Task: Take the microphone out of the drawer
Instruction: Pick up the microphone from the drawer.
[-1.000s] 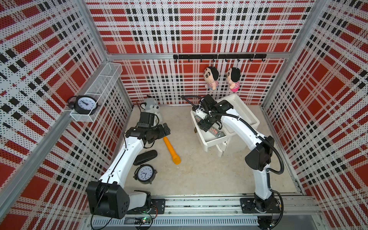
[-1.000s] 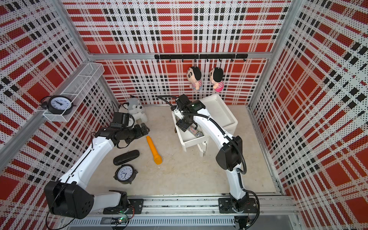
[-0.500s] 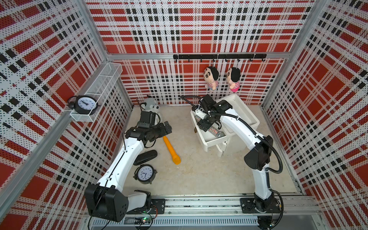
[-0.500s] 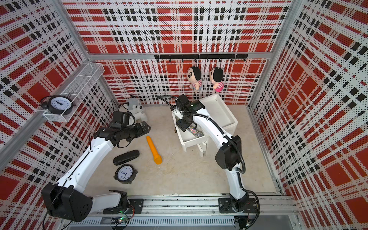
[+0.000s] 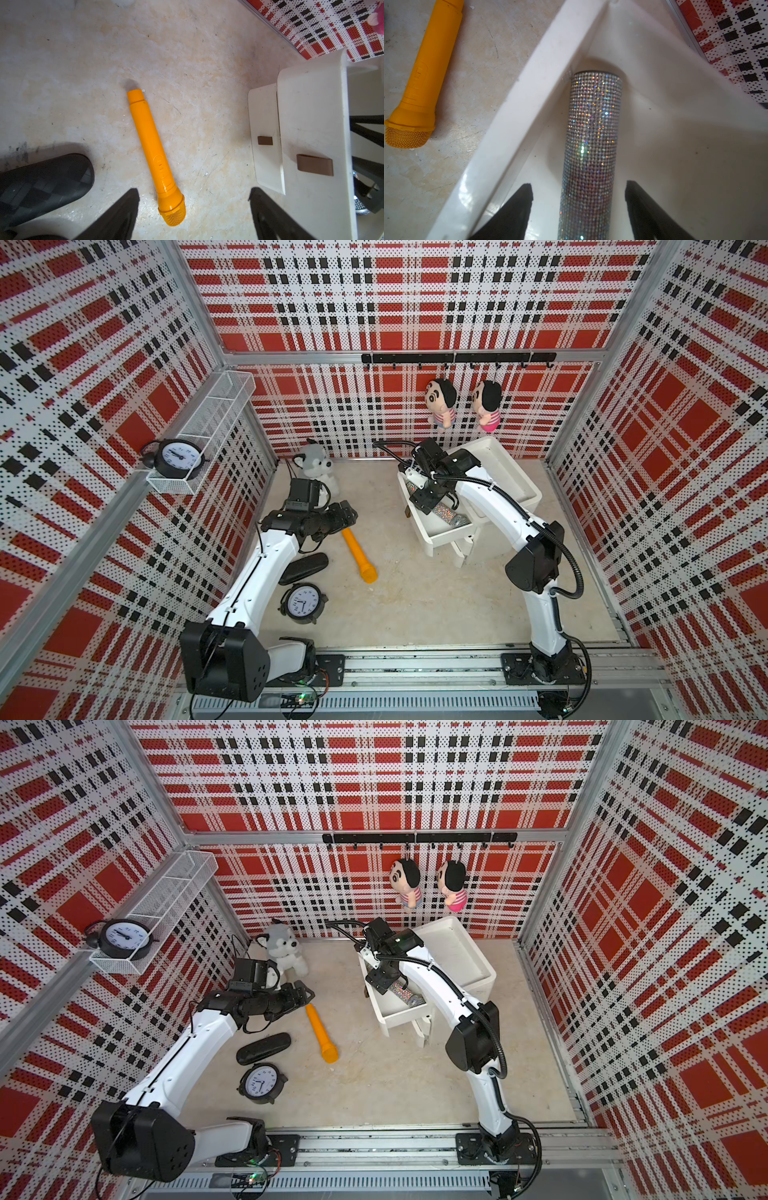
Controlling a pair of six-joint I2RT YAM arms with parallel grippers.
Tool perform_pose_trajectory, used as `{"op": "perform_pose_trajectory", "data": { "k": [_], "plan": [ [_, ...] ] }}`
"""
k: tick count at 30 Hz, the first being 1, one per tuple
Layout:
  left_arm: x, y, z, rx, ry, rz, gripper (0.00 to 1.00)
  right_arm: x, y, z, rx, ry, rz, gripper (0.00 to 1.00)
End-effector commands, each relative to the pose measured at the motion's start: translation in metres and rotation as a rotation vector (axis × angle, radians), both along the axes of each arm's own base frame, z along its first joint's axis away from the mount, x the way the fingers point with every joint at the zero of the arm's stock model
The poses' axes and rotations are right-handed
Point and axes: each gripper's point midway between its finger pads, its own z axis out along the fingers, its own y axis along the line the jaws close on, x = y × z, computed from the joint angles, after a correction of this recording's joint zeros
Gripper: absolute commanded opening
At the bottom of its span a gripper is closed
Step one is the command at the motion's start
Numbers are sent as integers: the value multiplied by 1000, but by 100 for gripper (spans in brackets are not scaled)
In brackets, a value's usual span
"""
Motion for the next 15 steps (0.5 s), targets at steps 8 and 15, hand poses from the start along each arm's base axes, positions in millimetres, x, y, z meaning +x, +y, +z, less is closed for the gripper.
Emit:
{"op": "perform_pose_trajectory", "data": {
  "k": [8, 15],
  "plan": [
    [-4, 11, 12, 4, 19, 62, 35, 0, -13, -28, -67, 64, -15, 75],
    [-12, 21, 5, -127, 19, 171, 0, 6, -23, -24, -122, 24, -46, 76]
  ]
}}
